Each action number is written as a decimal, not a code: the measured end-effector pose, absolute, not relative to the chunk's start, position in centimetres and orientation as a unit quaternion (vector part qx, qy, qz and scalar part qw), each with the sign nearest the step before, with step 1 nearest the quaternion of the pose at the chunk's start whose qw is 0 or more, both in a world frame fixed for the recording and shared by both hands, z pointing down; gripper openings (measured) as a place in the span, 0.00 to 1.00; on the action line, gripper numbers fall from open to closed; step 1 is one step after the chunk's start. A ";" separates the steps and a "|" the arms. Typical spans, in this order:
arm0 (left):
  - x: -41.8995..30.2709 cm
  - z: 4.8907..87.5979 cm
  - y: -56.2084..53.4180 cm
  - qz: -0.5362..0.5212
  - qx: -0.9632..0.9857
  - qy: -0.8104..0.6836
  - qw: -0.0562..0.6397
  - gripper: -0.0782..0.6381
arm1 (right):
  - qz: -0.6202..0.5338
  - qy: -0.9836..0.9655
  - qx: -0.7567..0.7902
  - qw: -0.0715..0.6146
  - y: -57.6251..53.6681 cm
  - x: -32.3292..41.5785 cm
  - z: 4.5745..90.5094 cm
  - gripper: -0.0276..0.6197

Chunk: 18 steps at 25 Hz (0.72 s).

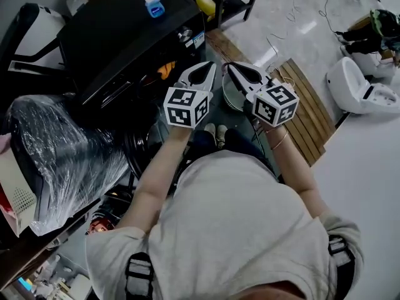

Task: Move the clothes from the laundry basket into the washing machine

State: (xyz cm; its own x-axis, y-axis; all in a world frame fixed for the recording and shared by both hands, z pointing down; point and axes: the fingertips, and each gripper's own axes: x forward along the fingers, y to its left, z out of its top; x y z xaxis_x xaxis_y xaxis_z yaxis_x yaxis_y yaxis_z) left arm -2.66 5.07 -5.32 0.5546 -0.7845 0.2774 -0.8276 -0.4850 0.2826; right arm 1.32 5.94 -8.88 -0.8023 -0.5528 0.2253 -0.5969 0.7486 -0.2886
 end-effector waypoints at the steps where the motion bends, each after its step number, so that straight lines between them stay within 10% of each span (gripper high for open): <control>1: -2.5 -5.7 5.1 0.059 0.862 -0.468 0.188 0.12 | 0.171 -0.932 0.314 0.060 5.9 1.5 -9.2 0.06; 18: -0.9 -8.1 6.0 0.064 0.870 -0.465 0.149 0.12 | 0.112 -0.936 0.326 0.074 6.7 2.0 -11.0 0.05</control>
State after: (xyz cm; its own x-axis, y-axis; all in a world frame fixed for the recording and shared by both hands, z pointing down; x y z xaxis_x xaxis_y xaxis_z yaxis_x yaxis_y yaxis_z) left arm -0.93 6.05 -8.08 0.5587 -0.7906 0.2507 -0.8289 -0.5227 0.1993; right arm 2.04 6.65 -10.98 -0.7769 -0.5928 0.2122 -0.6261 0.7628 -0.1618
